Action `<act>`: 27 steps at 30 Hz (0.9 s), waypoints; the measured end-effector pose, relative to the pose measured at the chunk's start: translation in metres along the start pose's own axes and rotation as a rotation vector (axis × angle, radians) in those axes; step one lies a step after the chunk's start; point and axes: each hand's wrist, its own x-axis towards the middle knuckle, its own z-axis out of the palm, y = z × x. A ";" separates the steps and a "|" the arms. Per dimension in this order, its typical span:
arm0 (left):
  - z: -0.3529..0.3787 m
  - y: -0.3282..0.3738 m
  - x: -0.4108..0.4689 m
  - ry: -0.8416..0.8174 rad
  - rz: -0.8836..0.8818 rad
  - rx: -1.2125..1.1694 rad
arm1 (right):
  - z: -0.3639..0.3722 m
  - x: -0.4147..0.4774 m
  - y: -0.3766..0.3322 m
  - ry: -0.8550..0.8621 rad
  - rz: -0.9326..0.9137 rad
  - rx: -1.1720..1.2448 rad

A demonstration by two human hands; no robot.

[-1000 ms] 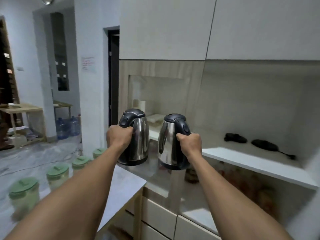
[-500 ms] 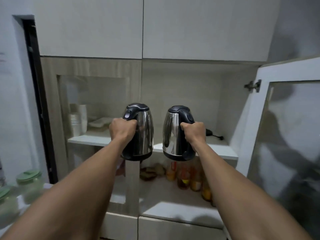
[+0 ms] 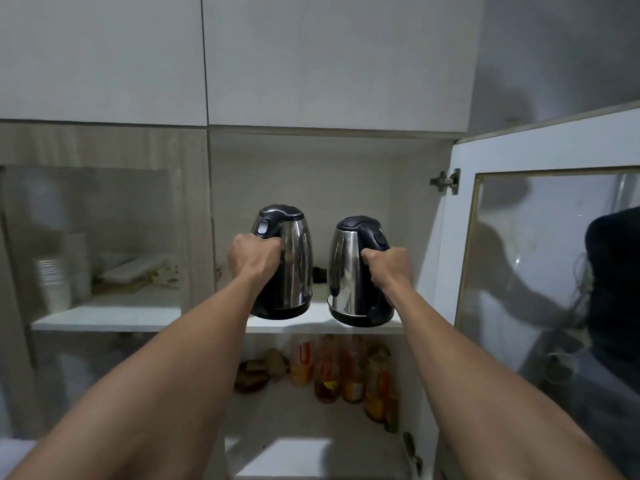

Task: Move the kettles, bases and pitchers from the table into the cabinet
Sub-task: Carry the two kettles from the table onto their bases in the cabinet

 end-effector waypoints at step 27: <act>0.185 -0.027 0.191 -0.097 -0.043 -0.033 | 0.089 0.208 0.059 0.199 0.094 0.014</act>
